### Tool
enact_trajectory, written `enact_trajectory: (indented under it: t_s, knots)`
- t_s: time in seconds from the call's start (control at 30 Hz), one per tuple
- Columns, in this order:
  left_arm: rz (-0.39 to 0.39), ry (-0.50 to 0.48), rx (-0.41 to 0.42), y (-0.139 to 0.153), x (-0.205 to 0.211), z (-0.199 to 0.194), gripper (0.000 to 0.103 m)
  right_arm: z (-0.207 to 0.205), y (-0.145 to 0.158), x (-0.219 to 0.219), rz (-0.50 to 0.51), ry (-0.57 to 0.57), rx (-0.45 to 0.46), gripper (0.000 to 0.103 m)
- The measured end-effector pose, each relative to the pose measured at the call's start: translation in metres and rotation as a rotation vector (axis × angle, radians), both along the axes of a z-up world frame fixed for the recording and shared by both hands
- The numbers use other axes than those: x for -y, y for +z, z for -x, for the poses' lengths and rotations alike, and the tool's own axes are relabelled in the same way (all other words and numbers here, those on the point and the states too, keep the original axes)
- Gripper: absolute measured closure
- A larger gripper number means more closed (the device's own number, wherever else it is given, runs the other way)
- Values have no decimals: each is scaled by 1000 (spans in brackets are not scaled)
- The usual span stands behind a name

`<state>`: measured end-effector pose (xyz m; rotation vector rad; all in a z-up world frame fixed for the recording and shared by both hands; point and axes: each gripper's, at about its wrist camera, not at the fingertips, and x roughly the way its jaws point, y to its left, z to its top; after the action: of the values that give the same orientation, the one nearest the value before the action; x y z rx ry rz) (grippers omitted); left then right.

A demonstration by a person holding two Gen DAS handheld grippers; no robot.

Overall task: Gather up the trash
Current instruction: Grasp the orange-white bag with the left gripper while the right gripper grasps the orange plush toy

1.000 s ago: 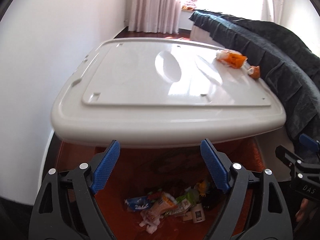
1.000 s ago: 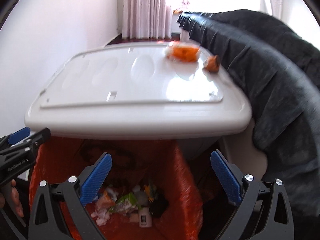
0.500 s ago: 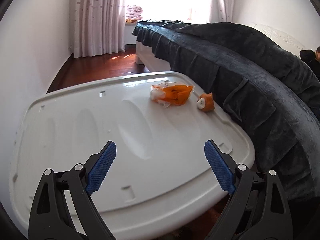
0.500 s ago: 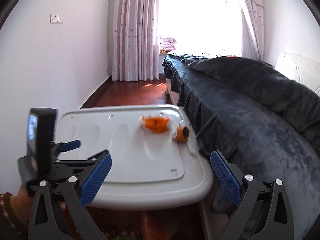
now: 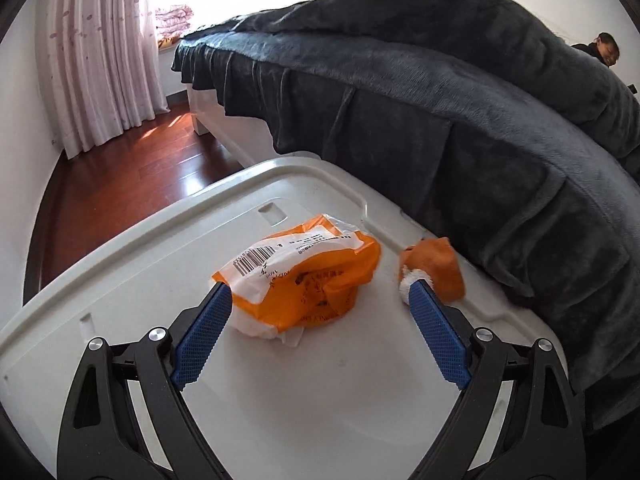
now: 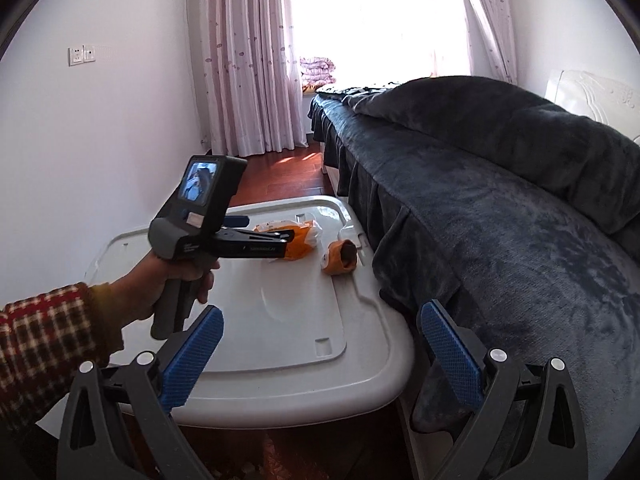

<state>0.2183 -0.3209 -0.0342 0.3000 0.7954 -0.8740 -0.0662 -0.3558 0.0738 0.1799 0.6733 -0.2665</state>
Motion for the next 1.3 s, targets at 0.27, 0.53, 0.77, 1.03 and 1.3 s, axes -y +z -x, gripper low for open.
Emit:
enact_trajectory:
  t_s: [0.27,0.53,0.77,1.03,1.3]
  knots:
    - [-45,-49,12,-24,31,-28,15,1,-2,8,-67,-4,0,5]
    - [-85,81,7,-34,37,-38,50,-3,-5,5,-65,3,-11,5]
    - [-48,196,2,-30,17,-26,71,-4,-7,13,-37,-34,-17,5]
    - [-10,272,-6,-23,-30,0,75,-30,-30,20,-30,-43,-104,5]
    - [26,340,35,-3,-83,31,75,-100,-62,14,66,20,-193,5]
